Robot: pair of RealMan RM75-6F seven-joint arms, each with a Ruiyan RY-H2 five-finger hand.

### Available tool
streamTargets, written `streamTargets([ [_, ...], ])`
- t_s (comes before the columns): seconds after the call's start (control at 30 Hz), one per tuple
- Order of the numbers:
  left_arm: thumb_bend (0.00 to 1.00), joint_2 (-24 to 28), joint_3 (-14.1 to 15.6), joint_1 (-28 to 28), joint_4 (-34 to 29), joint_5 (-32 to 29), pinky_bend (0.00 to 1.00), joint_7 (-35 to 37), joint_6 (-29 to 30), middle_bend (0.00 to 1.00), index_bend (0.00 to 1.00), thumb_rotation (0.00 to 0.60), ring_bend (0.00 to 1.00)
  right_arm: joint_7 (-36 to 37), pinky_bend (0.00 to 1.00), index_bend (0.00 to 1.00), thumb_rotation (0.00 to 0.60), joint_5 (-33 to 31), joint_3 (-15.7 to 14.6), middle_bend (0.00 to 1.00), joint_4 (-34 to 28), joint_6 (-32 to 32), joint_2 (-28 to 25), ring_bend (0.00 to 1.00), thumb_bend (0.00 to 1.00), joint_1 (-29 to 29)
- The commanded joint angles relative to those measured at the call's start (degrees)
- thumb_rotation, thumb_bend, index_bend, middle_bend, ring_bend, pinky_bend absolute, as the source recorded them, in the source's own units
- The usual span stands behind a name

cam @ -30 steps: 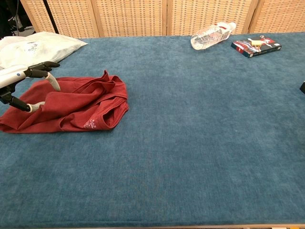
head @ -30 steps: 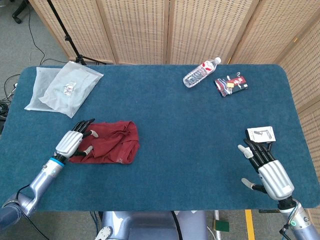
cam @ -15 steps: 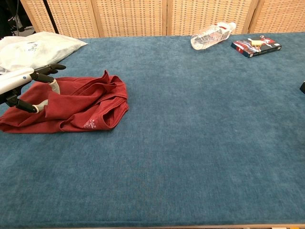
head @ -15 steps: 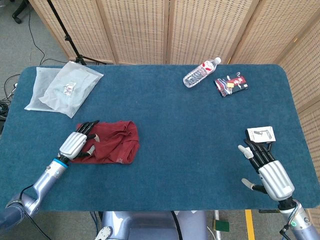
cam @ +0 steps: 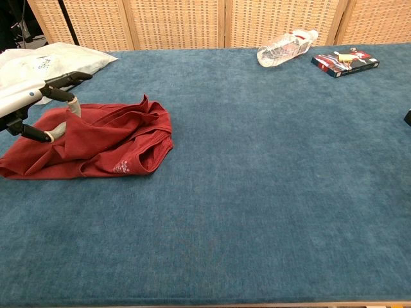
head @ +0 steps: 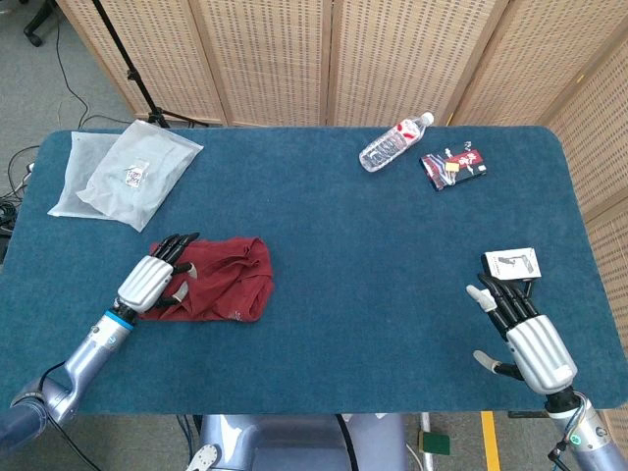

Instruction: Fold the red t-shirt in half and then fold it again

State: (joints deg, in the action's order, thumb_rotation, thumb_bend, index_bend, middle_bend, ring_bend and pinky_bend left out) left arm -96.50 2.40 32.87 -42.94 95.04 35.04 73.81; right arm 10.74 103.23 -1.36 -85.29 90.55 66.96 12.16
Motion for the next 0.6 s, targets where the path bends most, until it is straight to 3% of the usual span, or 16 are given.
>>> streamTargets([
  [0.03,0.54,0.75,-0.03,0.78,-1.96,1.43,0.00,-2.21,1.95,0.00,0.66,0.600,0.00,-0.01,0.10,0.00,0.600,-0.01,0.01,0.00,-0.03,-0.01,0.00,0.00,0.00,0.01],
  [0.4,0.53,2.48,-0.09,3.42,-8.25,3.91,0.00,-10.82,2.44,0.00,0.71,0.600,0.00,-0.07,0.10,0.00,0.600,0.13,-0.05,0.00,-0.08,0.13,-0.06,0.00,0.00,-0.06],
  [0.6,0.53,2.19,0.81,5.84,-11.91,7.21,0.00,-19.64,1.78,0.00,0.72,0.600,0.00,0.12,0.10,0.00,0.600,0.15,-0.02,0.00,-0.17,0.45,-0.28,0.00,0.00,-0.19],
])
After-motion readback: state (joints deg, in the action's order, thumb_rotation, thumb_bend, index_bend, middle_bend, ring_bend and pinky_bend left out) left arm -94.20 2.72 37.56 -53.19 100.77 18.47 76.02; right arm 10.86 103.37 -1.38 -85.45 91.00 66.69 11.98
